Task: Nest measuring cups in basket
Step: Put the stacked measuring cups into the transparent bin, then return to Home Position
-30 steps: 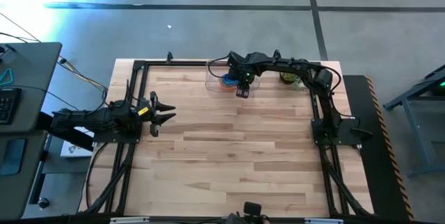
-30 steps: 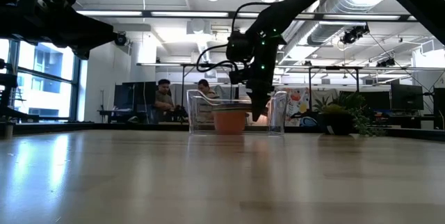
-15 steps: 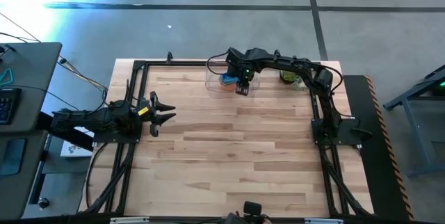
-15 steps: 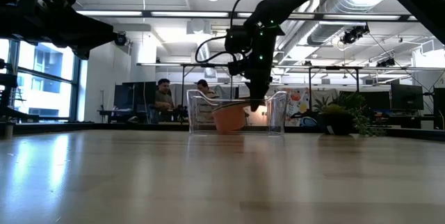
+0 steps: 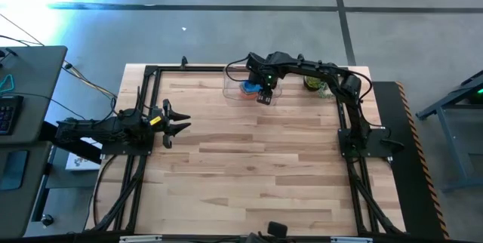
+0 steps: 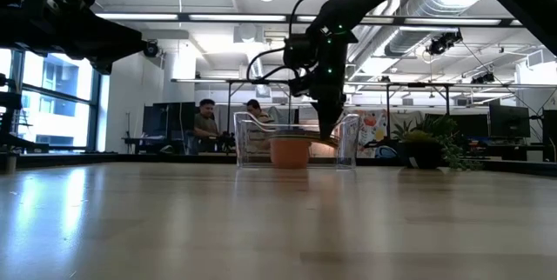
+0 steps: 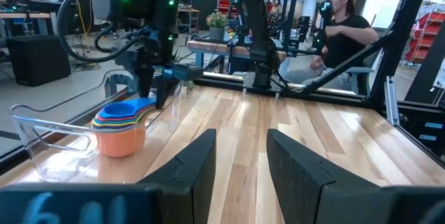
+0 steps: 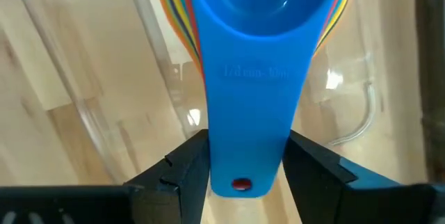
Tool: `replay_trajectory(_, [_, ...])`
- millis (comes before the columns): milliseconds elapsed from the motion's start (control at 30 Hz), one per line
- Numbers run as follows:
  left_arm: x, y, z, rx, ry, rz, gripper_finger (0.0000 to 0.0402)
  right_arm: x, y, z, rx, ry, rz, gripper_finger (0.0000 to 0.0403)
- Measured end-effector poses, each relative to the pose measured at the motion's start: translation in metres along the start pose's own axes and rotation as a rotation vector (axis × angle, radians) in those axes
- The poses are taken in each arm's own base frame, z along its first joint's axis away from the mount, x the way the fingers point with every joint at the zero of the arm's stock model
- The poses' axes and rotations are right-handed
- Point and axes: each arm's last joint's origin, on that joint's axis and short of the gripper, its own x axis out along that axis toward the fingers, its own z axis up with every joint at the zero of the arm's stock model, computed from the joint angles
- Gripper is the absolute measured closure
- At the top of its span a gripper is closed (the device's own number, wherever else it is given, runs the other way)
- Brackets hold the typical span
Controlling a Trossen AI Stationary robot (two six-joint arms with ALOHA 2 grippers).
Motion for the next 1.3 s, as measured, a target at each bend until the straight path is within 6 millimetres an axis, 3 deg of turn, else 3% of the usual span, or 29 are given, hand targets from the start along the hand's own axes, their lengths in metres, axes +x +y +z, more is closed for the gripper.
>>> replay_trajectory(200, [0.000,0.000,0.000,0.000,0.000,0.000,0.0284,-0.010,0.003,-0.004,0.080,-0.005,0.064,0.0237])
replay_trajectory(633, [0.000,0.000,0.000,0.000,0.000,0.000,0.0284,-0.102,0.014,-0.013,0.228,-0.308,0.027,0.0237])
replay_trajectory(1000, [0.000,0.000,0.000,0.000,0.000,0.000,0.0284,-0.190,0.068,-0.027,0.089,-0.684,-0.062,0.0237])
replay_trajectory(1300, [0.000,0.000,0.000,0.000,0.000,0.000,0.0284,-0.245,0.102,-0.068,0.004,-0.806,-0.117,0.0237])
